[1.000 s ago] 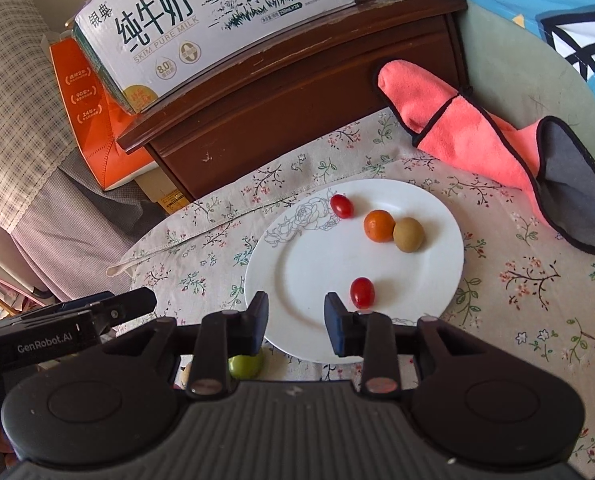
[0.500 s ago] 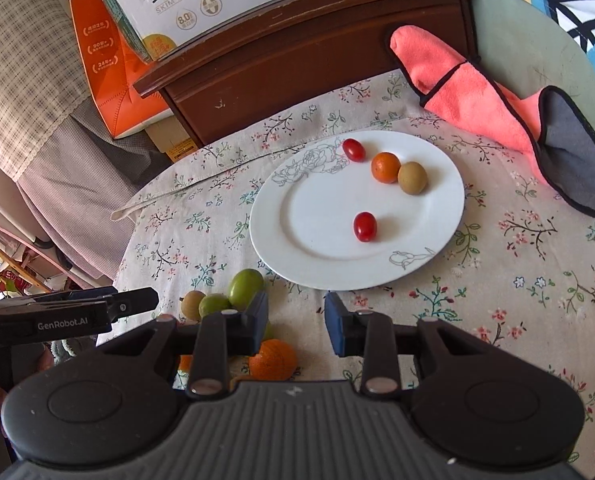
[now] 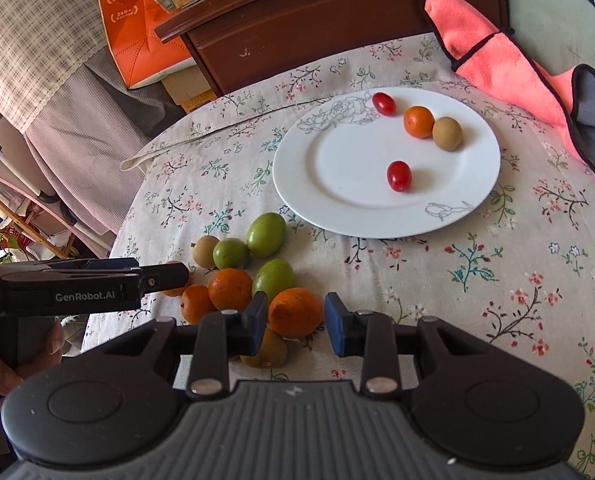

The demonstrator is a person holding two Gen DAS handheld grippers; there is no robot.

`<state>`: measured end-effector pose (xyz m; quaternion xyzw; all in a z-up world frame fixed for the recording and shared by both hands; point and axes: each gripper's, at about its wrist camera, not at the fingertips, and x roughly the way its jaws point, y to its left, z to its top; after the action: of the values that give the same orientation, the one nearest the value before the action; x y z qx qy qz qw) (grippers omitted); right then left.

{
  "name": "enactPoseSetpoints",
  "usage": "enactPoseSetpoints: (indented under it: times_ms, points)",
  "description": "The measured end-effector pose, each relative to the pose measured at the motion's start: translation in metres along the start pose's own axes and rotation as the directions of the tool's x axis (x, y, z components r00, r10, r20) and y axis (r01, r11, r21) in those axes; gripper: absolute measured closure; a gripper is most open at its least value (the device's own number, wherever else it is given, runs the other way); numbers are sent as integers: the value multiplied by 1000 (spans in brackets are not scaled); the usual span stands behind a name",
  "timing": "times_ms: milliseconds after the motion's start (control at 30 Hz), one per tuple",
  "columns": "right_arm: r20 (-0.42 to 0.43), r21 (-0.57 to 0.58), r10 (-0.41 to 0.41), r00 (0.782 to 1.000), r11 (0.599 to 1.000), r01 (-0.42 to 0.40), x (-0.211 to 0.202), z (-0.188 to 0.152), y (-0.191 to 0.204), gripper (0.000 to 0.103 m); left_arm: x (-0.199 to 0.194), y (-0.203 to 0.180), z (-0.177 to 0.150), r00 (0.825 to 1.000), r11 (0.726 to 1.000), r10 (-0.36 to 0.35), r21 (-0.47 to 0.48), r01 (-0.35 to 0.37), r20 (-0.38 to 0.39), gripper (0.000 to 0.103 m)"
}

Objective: Organize fruits
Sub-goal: 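Grasp a mandarin with the left gripper while the right gripper grasps an orange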

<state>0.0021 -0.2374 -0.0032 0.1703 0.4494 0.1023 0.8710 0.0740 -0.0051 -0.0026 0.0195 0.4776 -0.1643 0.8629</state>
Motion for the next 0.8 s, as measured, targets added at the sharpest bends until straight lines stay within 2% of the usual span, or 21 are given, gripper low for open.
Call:
enactPoseSetpoints:
  times_ms: [433,600,733,800]
  points:
    - [-37,-3,-8,999,1000,8,12,-3,3,69,3,3,-2,1000,1000,1,-20,-1,14,27]
    - [-41,-4,-9,999,1000,9,14,-3,4,69,3,6,-3,1000,999,3,-37,-2,18,36]
    - [-43,-4,-13,999,1000,12,14,-3,4,69,2,11,-2,1000,998,12,-63,-10,22,38]
    - [-44,-7,-18,999,1000,17,14,-2,4,69,4,8,-3,1000,999,-1,-43,1,9,38]
